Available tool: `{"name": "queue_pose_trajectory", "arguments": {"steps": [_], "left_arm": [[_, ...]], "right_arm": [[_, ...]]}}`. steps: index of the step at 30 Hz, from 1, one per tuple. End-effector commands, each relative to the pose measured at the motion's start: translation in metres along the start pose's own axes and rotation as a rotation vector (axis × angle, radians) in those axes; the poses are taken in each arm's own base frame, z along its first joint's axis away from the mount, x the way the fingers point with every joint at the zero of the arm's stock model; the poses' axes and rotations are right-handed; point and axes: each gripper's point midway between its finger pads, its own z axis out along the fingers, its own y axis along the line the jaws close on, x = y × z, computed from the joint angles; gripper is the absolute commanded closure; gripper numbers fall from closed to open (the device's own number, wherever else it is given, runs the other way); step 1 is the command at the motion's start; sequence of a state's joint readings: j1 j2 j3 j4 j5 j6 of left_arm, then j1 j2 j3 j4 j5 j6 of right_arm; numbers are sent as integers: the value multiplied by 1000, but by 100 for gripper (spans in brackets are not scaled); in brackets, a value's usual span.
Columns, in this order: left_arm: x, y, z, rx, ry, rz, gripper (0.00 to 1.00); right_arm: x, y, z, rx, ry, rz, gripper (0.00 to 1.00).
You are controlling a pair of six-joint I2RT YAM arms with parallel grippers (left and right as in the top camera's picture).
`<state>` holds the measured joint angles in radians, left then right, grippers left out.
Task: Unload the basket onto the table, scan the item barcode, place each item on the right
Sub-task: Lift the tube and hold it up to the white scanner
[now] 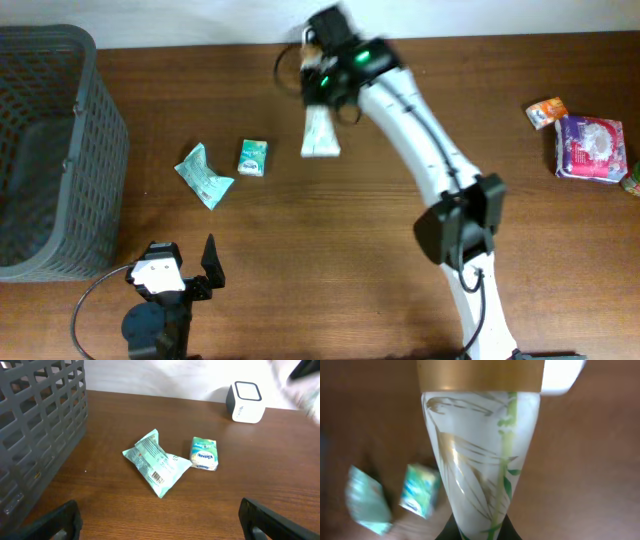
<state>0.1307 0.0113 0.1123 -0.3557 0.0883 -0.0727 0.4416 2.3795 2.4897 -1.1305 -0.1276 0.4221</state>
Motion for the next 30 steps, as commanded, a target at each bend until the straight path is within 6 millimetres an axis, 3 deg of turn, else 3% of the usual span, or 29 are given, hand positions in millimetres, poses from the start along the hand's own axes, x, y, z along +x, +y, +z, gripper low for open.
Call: {"name": "queue_pose_trajectory", "arguments": {"steps": [1,3,7,11,17,23,30], "left_arm": [[1,2,0,-10,3,-10,1],[1,2,0,-10,3,-10,1],[1,2,0,-10,3,-10,1],[1,2,0,-10,3,-10,1],[1,2,0,-10,3,-10,1],[1,2,0,-10,3,-10,1],[1,2,0,-10,3,-10,1]], "right_arm": [[-37,9,-55,-293,-38,70,96],[-44,12,-76,-510,19,151,96],[-43,-3,-112,-785,172,323,96],[-35,-6,-141,-945,271,370,96],[-24,13,-169,-1114,379,373,96],[-18,25,-166,-1115,403,359,96],[-14,27,-134,-938,352,351,96]]}}
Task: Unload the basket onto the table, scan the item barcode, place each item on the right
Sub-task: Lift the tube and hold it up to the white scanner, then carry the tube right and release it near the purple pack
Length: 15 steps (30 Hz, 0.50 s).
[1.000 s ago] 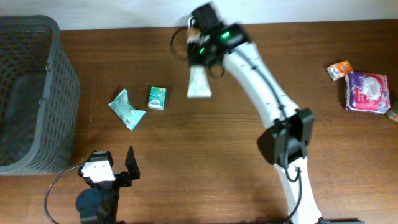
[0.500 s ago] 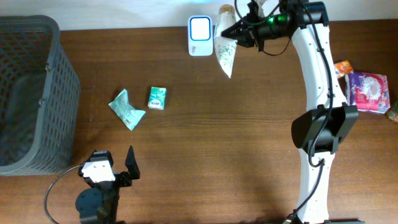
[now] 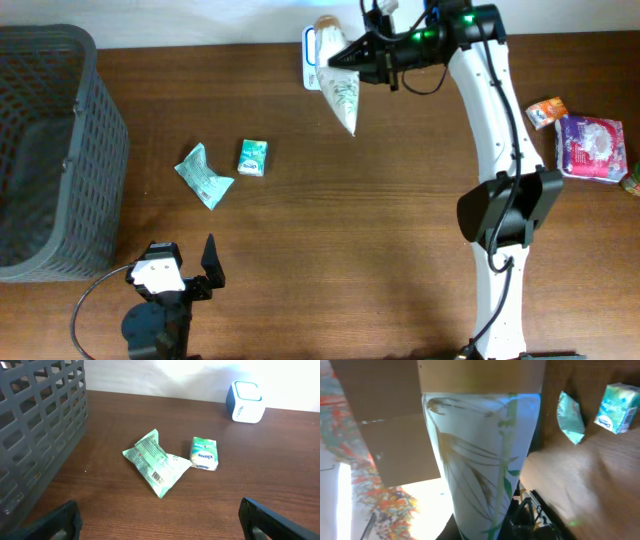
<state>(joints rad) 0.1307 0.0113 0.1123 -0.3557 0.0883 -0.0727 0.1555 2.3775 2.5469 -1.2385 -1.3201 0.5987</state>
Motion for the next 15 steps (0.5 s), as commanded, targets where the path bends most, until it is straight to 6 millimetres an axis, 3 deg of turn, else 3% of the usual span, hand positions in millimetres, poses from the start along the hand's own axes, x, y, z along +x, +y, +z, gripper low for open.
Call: {"name": "queue_pose_trajectory", "arguments": {"steps": [1,4,7,11,15], "left_arm": [[1,2,0,-10,3,-10,1],[1,2,0,-10,3,-10,1],[1,2,0,-10,3,-10,1],[1,2,0,-10,3,-10,1],[1,2,0,-10,3,-10,1]], "right_arm": [[-4,1,2,86,-62,-50,96],[-36,-36,-9,322,-241,-68,96],[-78,-64,-38,581,-478,-130,96],[-124,-55,-61,745,-752,-272,96],[-156,-33,-53,777,-939,-397,96]]}}
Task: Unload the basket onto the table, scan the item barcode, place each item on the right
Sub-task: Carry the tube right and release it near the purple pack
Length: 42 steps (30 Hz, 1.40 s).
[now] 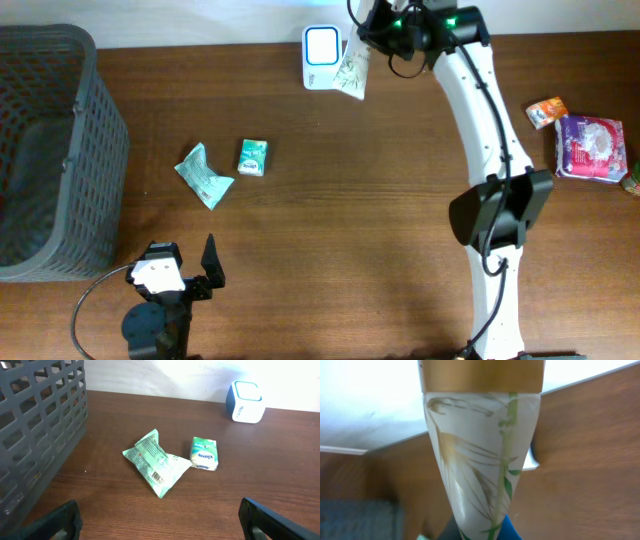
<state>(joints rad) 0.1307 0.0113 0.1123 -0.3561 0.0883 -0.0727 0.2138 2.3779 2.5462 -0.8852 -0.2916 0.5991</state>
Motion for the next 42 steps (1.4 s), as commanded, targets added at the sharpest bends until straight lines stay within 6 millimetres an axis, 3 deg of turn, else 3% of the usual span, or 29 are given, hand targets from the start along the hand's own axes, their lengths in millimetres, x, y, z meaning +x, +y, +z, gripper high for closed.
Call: {"name": "queue_pose_trajectory", "arguments": {"steps": [1,6,10,18,23,27,30,31,33,37,42], "left_arm": [[1,2,0,-10,2,-10,1],[1,2,0,-10,2,-10,1],[1,2,0,-10,2,-10,1],[1,2,0,-10,2,-10,1],[1,2,0,-10,2,-10,1],[1,2,0,-10,2,-10,1],[1,2,0,-10,2,-10,1],[1,2,0,-10,2,-10,1],[1,2,0,-10,2,-10,1],[1,2,0,-10,2,-10,1],[1,2,0,-10,2,-10,1]], "right_arm": [[-30,22,10,96,-250,-70,96],[-26,28,48,74,-308,-91,96],[-11,11,75,110,-271,-90,96],[4,-11,95,168,-232,-84,96],[-7,-8,82,166,-260,-80,96],[-40,-27,31,260,-322,-46,96],[-49,-73,-10,416,-298,1,96],[-46,-99,-25,501,-265,23,96],[-33,-155,-52,675,-175,70,96],[3,-245,-94,898,102,26,96],[24,-310,-139,1047,263,68,96]]}}
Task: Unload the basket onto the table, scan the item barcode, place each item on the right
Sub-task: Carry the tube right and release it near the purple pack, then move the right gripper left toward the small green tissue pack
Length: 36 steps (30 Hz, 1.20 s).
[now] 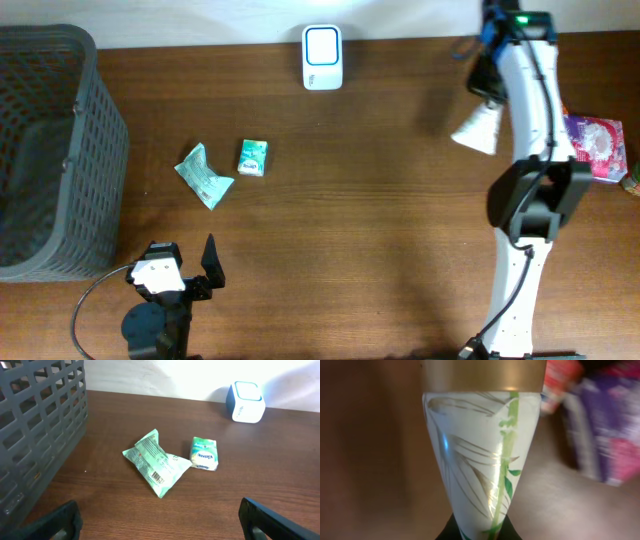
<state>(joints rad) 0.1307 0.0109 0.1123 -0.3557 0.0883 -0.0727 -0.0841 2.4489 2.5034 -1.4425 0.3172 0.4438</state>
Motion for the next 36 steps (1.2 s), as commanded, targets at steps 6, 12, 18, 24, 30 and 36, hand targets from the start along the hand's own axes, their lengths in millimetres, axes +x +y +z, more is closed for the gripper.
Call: {"name": "queue_pose_trajectory", "arguments": {"steps": [6,12,18,24,30,36], "left_arm": [[1,2,0,-10,3,-10,1],[1,2,0,-10,3,-10,1],[1,2,0,-10,3,-10,1],[1,2,0,-10,3,-10,1],[1,2,0,-10,3,-10,1],[1,2,0,-10,3,-10,1]], "right_arm": [[13,-83,13,137,129,5,5],[34,-60,11,-16,235,-21,1],[76,58,-40,-636,378,-238,1],[119,156,-92,-870,369,-425,1],[150,241,-118,-887,261,-472,1],[195,319,-125,-900,207,-452,1]]}}
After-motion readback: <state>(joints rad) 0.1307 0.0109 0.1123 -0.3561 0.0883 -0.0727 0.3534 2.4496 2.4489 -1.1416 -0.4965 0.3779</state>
